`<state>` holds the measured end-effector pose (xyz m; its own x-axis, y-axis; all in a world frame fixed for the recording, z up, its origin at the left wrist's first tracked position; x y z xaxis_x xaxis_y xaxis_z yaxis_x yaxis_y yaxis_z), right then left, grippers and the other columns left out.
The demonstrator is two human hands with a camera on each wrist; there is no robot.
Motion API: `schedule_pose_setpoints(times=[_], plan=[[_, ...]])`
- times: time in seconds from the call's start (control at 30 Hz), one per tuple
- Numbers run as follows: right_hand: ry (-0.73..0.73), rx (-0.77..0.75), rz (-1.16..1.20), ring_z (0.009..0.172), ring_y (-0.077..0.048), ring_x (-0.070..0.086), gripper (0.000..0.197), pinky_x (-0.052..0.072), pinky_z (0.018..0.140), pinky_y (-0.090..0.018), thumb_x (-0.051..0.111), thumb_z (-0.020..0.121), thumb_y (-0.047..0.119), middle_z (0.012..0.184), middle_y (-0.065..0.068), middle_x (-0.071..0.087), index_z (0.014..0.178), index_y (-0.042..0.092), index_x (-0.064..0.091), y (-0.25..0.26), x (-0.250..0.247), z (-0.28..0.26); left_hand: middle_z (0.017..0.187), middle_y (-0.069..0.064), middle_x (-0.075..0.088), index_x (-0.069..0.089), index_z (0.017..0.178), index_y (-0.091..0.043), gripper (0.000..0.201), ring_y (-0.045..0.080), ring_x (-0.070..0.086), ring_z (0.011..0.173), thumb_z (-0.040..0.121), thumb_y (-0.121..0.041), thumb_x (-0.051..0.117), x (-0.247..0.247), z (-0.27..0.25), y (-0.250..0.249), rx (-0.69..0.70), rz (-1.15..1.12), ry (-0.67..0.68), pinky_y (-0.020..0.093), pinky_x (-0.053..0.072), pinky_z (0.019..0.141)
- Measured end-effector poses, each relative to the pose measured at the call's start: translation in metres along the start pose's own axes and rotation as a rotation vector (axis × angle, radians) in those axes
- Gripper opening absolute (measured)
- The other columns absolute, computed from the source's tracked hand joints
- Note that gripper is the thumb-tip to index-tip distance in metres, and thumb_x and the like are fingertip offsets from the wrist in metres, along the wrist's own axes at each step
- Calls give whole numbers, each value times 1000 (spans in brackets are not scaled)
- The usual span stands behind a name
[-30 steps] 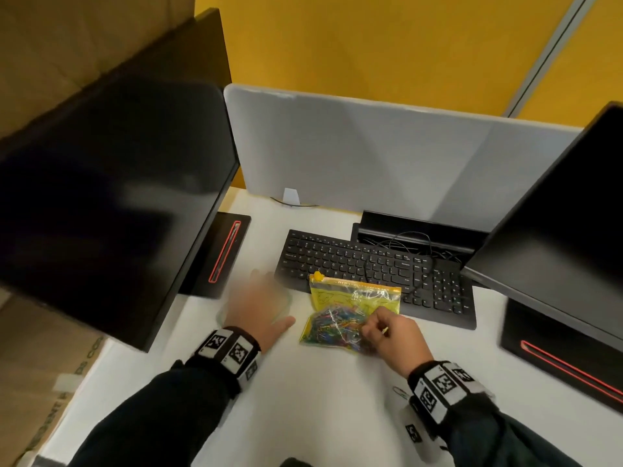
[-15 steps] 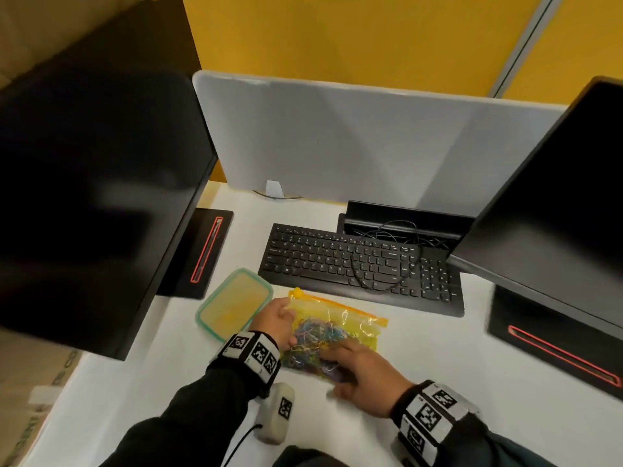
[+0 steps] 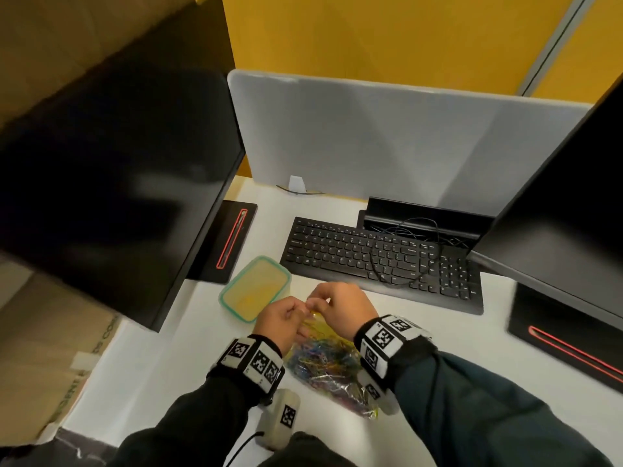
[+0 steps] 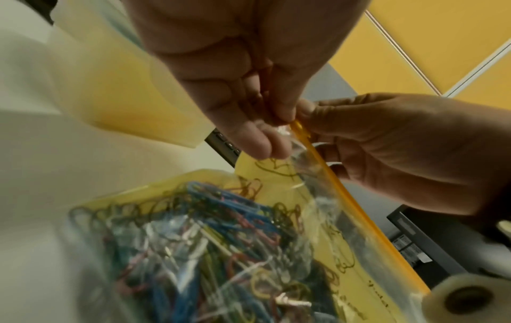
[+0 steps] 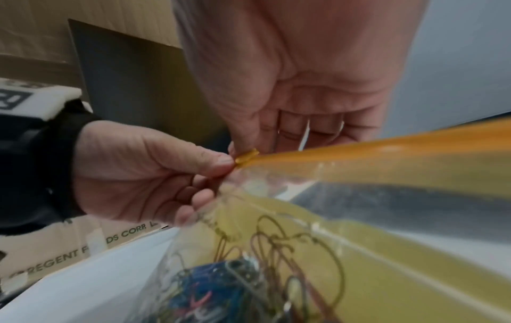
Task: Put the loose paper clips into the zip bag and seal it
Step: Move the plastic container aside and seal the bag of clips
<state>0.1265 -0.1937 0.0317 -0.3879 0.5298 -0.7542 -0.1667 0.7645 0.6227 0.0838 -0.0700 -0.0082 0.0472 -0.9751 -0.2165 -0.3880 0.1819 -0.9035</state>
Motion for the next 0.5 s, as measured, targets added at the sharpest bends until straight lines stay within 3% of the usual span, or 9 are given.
schedule_pose_setpoints(times=[0.1,0.3,0.4,0.5], plan=[[3,3,-34,81,-25,62,17,40,64,-26,59,86,32,83,-9,71,81,17,66,-5,6,-4,67,9,63,58,71,-7,24,16,58,50,91,-5,47,2,-3,2,-18,-54,-18,25,49,51],[32,91,-78,82,-22,60,14,43,71,-28,58,87,34,85,-2,69,84,22,65,-42,-8,-28,65,9,59,56,68,-6,24,13,57,47,91,-4,48,2,-4,3,1,-9,-100,22,50,48],[-70,206,25,75,-17,60,8,47,71,-30,62,83,27,80,3,69,77,22,63,-81,-32,-49,63,4,57,58,82,-16,16,16,60,53,89,-5,49,-8,-2,4,69,178,-129,36,55,62],[-5,325,-110,76,-23,61,19,45,66,-26,57,80,13,70,2,64,64,24,54,-121,-36,-84,62,-1,58,54,103,-28,24,21,59,63,88,-10,51,-7,-4,-3,216,517,-19,33,51,66]])
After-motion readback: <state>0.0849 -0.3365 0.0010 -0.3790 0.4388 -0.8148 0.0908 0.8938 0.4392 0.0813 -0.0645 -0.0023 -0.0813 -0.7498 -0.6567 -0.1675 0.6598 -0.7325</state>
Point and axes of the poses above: each hand's wrist, its own z-axis towards the middle knuckle, its own x-axis out of the palm, y = z × x, the point moved 4 cm from there along z, towards the middle knuckle
